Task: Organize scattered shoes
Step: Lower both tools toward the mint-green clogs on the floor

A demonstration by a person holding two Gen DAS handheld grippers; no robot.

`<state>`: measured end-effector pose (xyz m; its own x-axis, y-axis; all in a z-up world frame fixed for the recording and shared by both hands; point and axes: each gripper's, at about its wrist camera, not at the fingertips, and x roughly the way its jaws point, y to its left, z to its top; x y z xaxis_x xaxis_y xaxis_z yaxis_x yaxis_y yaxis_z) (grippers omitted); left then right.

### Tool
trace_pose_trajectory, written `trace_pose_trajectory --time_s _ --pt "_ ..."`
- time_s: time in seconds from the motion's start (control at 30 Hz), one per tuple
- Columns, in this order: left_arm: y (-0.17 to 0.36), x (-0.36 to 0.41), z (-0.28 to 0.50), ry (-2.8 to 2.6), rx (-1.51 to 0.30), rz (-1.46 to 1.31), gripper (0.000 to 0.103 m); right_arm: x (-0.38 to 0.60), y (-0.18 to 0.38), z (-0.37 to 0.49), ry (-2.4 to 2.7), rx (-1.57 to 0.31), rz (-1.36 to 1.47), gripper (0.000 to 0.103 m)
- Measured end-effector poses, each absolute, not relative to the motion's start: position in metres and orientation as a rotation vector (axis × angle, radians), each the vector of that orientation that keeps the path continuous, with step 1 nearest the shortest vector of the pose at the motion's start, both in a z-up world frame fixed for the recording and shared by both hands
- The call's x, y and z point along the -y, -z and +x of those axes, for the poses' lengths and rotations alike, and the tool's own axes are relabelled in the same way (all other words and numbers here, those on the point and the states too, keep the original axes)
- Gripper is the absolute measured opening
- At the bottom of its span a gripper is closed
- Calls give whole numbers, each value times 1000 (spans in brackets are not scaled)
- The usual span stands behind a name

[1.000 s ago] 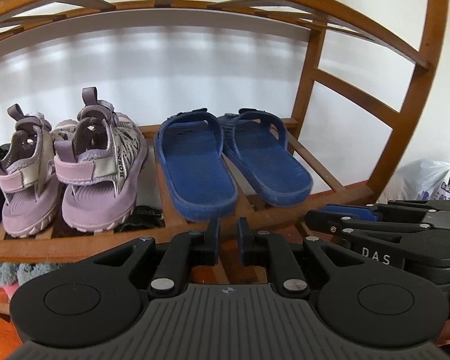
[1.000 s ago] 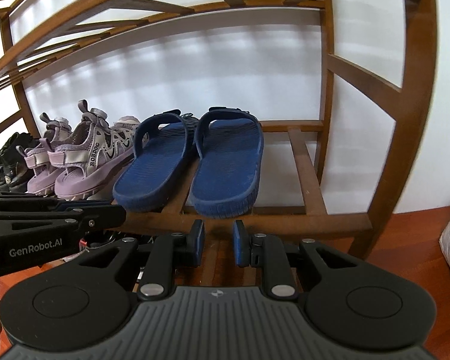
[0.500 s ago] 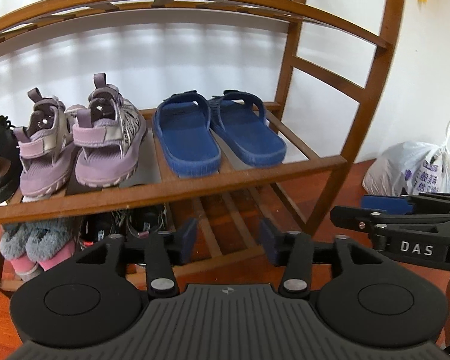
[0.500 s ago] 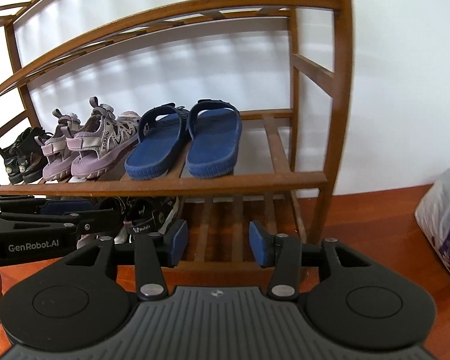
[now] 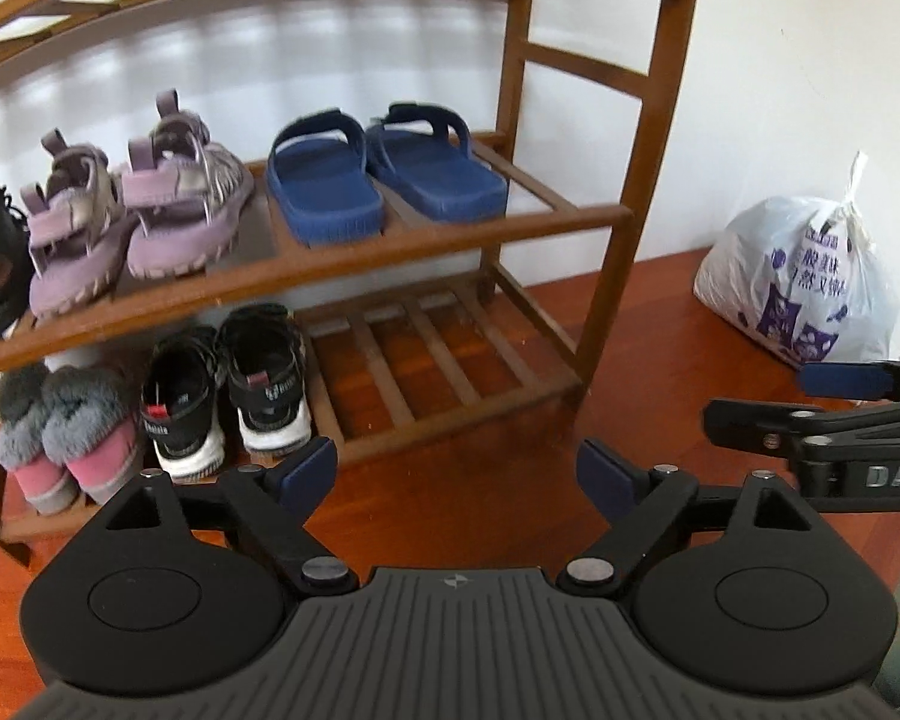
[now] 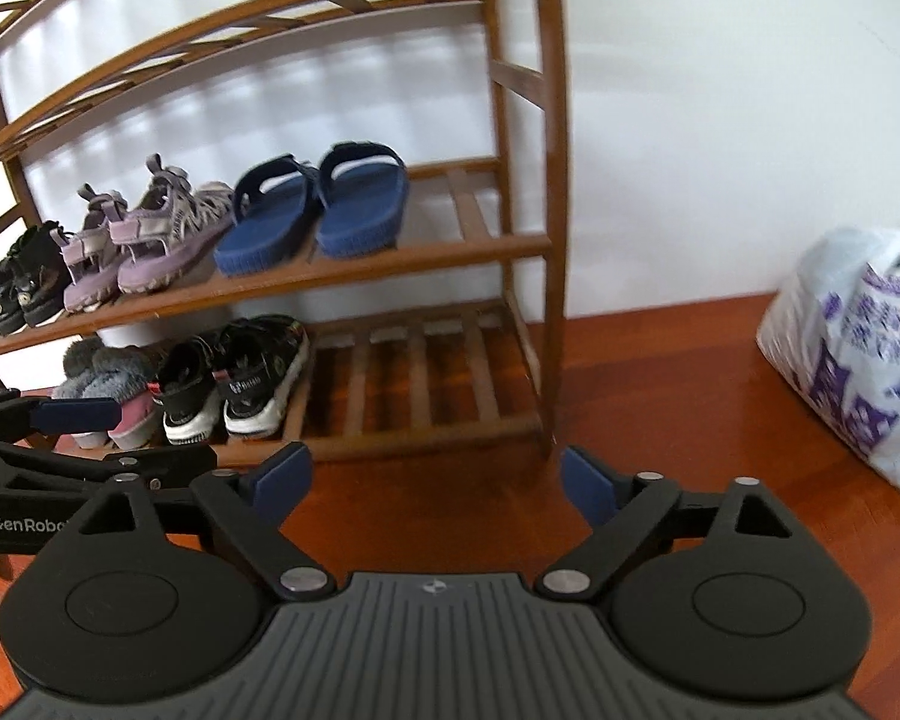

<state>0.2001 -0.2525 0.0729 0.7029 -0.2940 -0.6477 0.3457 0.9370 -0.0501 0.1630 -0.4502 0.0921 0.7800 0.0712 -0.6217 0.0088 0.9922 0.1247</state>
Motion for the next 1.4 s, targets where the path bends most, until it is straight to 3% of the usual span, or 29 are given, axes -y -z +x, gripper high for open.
trace_pose_trajectory --time_s 1.07,1.4 --pt "42 359 65 161 -861 -10 92 598 9 70 -188 -868 50 97" --pt "59 386 49 77 -888 24 103 619 25 56 -183 -911 45 97"
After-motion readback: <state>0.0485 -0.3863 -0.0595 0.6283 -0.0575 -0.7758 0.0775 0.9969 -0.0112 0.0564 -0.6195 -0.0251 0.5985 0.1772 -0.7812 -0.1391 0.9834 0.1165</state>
